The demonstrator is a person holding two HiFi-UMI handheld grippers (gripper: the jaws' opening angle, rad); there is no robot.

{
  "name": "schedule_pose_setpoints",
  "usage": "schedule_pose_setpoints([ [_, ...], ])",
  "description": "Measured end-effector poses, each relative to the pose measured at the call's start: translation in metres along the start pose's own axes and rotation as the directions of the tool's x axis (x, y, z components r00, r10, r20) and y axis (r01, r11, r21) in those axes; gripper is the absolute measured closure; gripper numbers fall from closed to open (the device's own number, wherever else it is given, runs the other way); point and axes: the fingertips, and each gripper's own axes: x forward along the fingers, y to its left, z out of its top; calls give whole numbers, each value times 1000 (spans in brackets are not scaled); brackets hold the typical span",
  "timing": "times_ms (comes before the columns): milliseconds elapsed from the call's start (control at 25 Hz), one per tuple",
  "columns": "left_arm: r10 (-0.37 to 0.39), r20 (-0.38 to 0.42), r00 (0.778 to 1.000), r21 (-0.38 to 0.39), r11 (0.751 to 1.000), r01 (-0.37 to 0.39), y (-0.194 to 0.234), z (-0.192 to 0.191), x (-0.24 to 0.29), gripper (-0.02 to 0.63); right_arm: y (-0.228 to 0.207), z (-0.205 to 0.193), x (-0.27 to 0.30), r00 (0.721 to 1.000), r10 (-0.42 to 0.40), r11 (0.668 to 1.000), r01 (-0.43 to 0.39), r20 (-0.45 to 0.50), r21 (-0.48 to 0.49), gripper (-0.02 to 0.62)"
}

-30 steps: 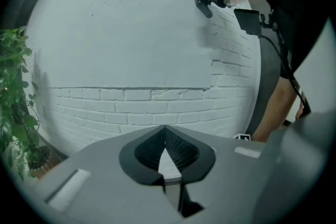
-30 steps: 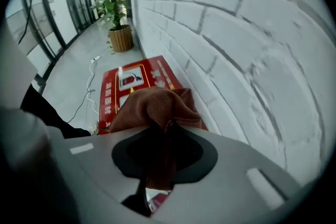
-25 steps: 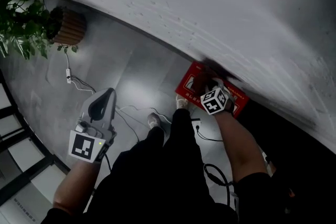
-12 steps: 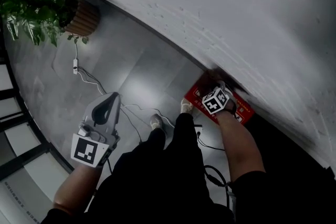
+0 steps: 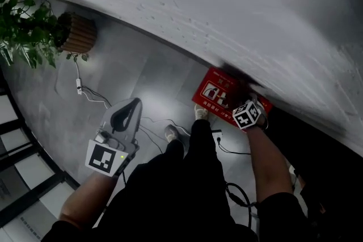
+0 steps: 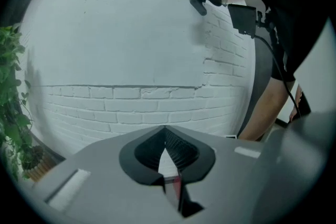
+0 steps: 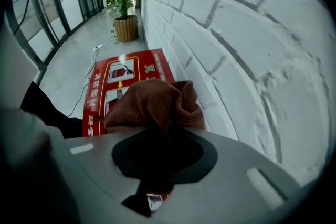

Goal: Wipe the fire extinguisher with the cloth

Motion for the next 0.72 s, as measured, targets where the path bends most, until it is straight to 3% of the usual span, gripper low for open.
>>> schedule_pose_setpoints([
  [280,-148,-19,989,-16,989,148,-47,1,21,606,-30,-112,-31,991,-51,986,70,-127,149,534],
  [440,-160,-33,987,-6,987,160,-46,2,24,606,-48,-170,-44,970,-84,955,144,-228,260,534],
  [560,-141,-34,989,-5,990,140,-39,0,20,606,-54,-166,-54,976,-147,955,183,-163,235,537],
  [720,-88,-41,995,-10,996,88,-25,-3,7,606,-25,-114,-38,994,-84,990,92,-74,108,538],
])
